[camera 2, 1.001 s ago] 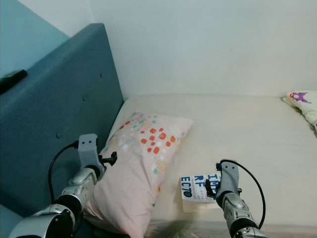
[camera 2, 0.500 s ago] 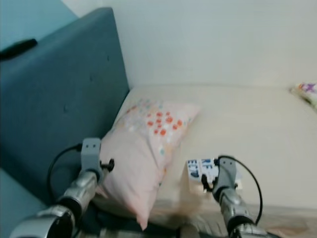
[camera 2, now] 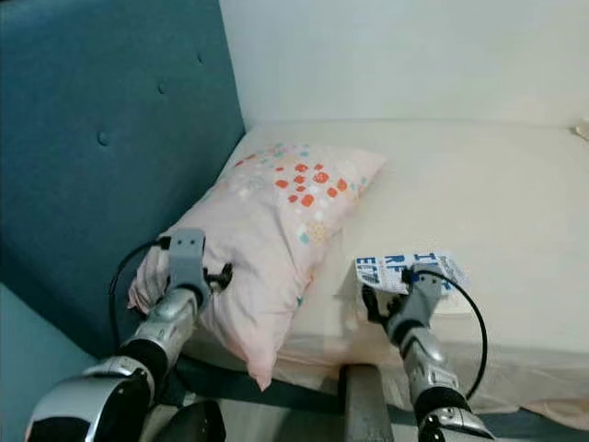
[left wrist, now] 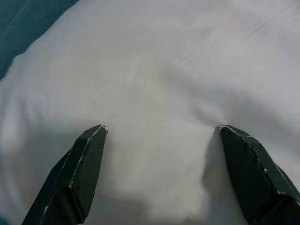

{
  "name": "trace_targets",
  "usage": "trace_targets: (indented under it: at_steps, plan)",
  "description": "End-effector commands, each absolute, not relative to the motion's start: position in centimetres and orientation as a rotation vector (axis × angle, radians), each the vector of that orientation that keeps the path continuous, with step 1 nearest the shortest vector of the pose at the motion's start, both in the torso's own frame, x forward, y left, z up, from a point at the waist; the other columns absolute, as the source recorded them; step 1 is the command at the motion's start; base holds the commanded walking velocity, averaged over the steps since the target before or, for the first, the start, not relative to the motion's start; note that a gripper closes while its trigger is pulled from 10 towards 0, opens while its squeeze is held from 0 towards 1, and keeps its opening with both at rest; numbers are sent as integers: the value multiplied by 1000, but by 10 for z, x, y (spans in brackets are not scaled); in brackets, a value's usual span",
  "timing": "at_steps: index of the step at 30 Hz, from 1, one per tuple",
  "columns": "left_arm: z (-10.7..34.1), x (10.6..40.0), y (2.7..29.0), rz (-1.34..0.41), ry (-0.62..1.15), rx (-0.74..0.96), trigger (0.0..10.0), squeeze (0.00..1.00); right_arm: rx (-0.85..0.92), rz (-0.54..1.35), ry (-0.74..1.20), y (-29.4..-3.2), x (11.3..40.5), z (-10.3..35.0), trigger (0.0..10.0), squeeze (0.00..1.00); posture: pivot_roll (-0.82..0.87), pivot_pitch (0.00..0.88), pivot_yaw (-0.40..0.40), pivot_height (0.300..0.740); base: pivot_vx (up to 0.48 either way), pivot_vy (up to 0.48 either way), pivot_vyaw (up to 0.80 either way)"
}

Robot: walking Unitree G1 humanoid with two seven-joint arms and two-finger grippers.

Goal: Clean up the room

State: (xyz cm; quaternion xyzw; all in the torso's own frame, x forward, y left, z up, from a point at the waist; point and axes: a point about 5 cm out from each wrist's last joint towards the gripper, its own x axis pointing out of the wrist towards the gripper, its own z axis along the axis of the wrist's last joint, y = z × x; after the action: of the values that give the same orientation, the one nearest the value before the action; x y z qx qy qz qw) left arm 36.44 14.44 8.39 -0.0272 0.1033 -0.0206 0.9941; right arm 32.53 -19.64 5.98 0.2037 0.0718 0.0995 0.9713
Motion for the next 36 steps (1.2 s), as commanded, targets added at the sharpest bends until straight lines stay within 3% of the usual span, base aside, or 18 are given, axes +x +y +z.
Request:
trace_targets:
  at_steps: [1, 4, 8, 19, 24, 36]
  plan:
    - [96, 370, 137, -80, 149, -98, 10000, 0, 499, 315, 58, -186, 329, 76, 10000, 0, -154, 133, 36, 547, 0, 0, 0]
    - [112, 376, 134, -125, 81, -137, 10000, 0, 618, 453, -80, -177, 329, 106, 10000, 0, -149, 151, 33, 547, 0, 0, 0]
    - [124, 381, 132, -166, 31, -150, 10000, 0, 675, 483, -160, -178, 330, 125, 10000, 0, -146, 175, 33, 547, 0, 0, 0]
    - [140, 385, 130, -268, -25, -49, 10000, 0, 735, 311, -174, -193, 339, 131, 10000, 0, -119, 234, 38, 547, 0, 0, 0]
    - [145, 386, 136, -270, -58, 92, 10000, 0, 892, 227, -233, -215, 345, 136, 10000, 0, -98, 295, 53, 547, 0, 0, 0]
    - [207, 404, 168, -154, -208, 331, 10000, 0, 949, 271, -219, -204, 357, 144, 10000, 0, -65, 454, 54, 547, 0, 0, 0]
